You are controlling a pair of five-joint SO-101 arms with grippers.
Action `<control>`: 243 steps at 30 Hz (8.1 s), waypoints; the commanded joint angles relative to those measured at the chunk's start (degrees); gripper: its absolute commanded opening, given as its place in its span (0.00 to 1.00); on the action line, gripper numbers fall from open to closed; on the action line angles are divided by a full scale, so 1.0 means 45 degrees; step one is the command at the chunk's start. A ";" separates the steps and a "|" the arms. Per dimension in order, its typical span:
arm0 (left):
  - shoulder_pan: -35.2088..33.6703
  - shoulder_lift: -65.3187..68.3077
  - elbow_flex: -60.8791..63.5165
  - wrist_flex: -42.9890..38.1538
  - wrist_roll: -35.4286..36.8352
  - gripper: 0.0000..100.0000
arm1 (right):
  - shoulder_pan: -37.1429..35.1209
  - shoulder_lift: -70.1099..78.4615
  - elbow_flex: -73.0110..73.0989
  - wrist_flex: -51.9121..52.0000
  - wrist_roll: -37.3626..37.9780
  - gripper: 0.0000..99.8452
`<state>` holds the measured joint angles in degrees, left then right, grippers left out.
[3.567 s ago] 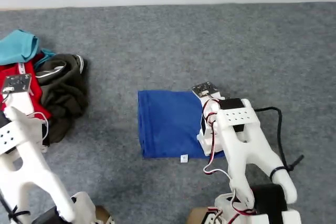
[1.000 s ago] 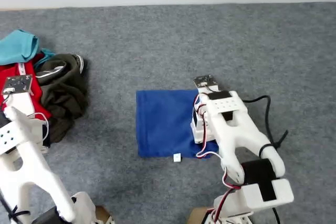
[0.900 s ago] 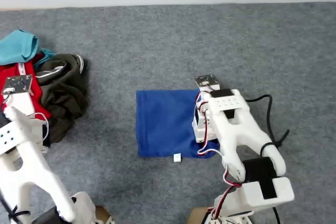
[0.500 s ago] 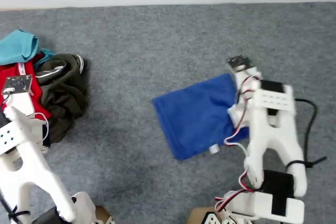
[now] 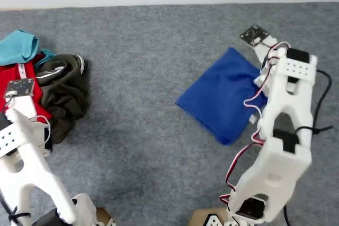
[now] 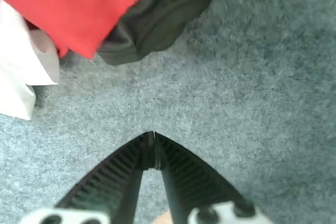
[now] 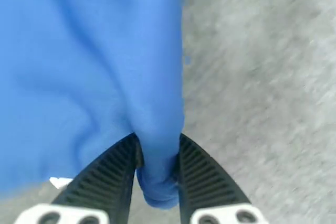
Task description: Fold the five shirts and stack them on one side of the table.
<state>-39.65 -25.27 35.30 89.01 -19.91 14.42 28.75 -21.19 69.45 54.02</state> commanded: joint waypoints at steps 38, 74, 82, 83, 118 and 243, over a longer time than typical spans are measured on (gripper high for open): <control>0.0098 -0.0313 -0.0049 -0.0625 -0.0020 0.01 | -0.2100 0.1455 -0.3243 0.4933 -1.7563 0.45; 0.0039 -0.0313 -0.0049 -0.1094 -0.0020 0.01 | -0.1709 0.4542 -0.4474 0.4230 -1.6606 0.01; 0.0039 -0.0371 -0.0107 -0.1074 -0.0020 0.01 | 0.0908 0.3937 -0.5939 0.5656 -1.3187 0.01; 0.0039 -0.0371 -0.0107 -0.1055 -0.0020 0.01 | 0.1299 0.3917 -0.6056 0.5812 -1.2679 0.01; 0.0098 -0.0371 -0.0127 -0.1074 -0.0020 0.01 | 0.8684 0.4444 -0.8752 0.4894 -0.4005 0.22; 0.1446 -0.0039 -1.2415 -0.2364 0.0078 0.01 | 0.3370 -1.1067 0.6662 0.7453 -0.7756 0.01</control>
<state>-40.00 -16.66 -17.80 78.37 -24.84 30.42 -18.37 8.44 100.40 17.36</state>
